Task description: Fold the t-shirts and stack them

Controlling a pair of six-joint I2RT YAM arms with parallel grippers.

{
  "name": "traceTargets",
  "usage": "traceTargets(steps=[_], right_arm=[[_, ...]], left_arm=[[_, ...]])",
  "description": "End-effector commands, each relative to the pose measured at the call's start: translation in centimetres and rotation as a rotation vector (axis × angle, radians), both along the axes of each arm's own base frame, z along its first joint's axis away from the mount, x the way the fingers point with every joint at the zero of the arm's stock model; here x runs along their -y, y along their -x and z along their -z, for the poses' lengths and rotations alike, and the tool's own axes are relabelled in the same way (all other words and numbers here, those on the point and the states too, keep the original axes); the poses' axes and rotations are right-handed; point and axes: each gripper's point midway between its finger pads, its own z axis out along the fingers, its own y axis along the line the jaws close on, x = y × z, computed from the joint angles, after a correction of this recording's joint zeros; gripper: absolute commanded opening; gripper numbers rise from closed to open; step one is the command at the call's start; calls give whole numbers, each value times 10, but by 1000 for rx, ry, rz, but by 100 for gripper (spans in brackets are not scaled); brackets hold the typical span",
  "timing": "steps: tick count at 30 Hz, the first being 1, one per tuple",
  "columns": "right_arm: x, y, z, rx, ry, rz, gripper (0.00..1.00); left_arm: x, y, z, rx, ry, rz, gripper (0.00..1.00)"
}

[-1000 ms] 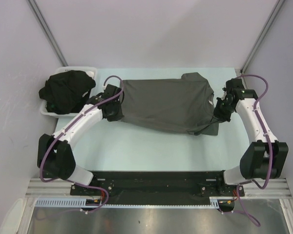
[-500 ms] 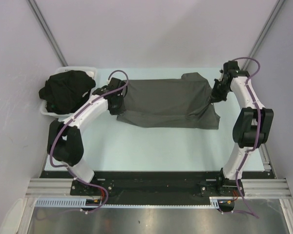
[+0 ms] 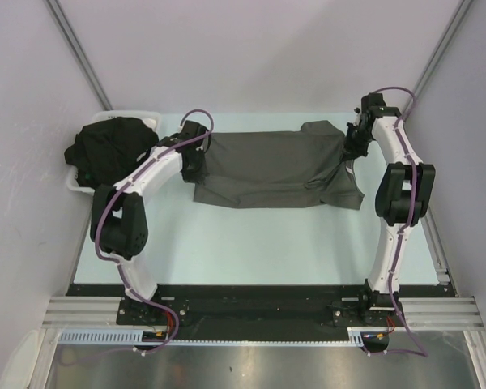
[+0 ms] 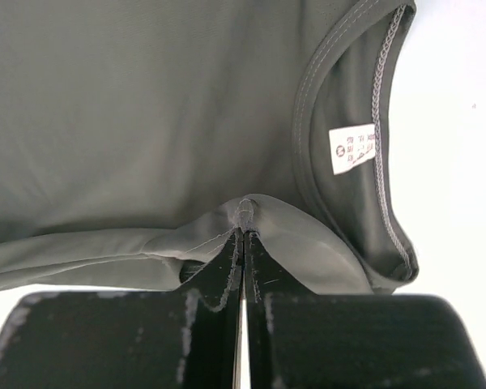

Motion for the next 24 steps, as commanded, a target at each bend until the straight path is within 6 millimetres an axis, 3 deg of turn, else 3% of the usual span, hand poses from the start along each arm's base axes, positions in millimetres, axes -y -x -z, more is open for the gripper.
traceTargets(steps=[1,7,13,24], right_arm=[[3,-15,-9,34,1,-23,0],[16,-31,-4,42,-2,-8,0],[27,-33,2,32,-6,13,0],[27,-47,15,40,-20,6,0]], left_arm=[[-5,-13,-3,10,5,0,0],[-14,-19,6,-10,-13,-10,0],[-22,-28,12,-19,-26,-22,0],[-28,-43,27,-46,-36,-19,0]])
